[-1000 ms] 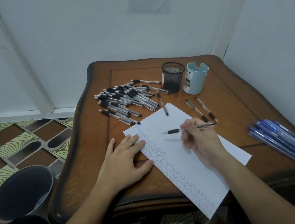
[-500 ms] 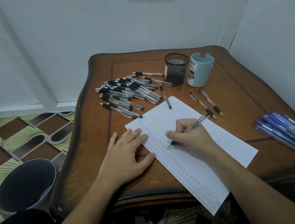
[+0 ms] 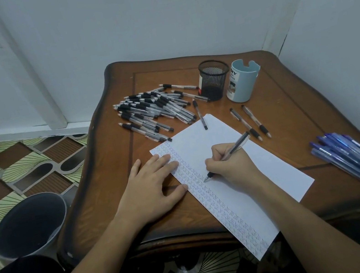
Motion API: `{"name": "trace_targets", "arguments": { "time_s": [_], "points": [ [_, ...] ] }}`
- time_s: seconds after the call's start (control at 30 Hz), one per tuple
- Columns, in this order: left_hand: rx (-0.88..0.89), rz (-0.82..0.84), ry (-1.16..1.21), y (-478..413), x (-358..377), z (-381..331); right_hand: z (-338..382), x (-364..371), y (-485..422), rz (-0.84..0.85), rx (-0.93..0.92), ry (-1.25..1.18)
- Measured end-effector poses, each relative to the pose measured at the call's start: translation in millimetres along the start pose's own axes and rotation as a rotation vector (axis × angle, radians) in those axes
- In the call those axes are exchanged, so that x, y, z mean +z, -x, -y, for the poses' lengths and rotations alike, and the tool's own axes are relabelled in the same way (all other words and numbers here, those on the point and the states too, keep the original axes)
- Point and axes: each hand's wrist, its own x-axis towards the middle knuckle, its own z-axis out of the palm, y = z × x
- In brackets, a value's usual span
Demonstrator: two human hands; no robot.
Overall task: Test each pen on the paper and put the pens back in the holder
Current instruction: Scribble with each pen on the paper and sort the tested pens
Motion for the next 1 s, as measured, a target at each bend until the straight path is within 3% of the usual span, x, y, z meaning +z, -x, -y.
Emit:
{"name": "trace_targets", "arguments": {
  "time_s": [0.5,1.0],
  "points": [
    [-0.004,-0.013,0.019,1.7,-0.7,-1.8,-2.8,-2.5,-3.4,0.003,0.033,-0.098],
    [-0.001,-0.017,0.021,1.8,-3.0,-3.1,0.0,-0.7,-0.7,0.003,0.021,-0.034]
  ]
}}
